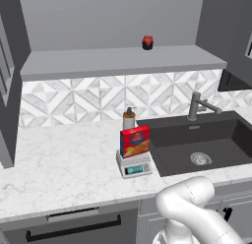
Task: Pick the boxed food and place it on the digital scale for weighing, and close the cabinet.
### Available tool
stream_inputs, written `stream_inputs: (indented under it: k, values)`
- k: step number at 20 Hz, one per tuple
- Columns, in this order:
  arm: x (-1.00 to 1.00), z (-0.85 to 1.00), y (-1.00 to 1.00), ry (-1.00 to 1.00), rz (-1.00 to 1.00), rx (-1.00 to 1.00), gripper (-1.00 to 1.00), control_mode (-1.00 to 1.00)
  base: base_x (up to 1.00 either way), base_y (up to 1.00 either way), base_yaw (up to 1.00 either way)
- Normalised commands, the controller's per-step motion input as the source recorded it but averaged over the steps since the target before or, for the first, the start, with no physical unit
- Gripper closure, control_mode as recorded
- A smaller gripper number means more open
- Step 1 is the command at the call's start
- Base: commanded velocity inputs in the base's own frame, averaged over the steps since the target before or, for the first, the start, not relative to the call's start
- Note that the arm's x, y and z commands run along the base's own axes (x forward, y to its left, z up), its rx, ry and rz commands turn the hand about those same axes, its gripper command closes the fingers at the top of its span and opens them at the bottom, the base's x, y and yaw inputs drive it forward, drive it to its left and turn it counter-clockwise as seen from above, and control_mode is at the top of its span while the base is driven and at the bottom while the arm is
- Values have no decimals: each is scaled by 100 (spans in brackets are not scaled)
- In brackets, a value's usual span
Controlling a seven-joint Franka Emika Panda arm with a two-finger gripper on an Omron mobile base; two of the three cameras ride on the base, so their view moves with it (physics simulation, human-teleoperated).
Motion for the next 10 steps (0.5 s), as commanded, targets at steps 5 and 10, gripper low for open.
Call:
stream_inputs:
  k: [5,10]
  values:
    - [0,100,98,-7,20,-7,-100,-100,0,0,0]
    - [0,98,100,-3,15,-11,-100,-100,0,0,0]
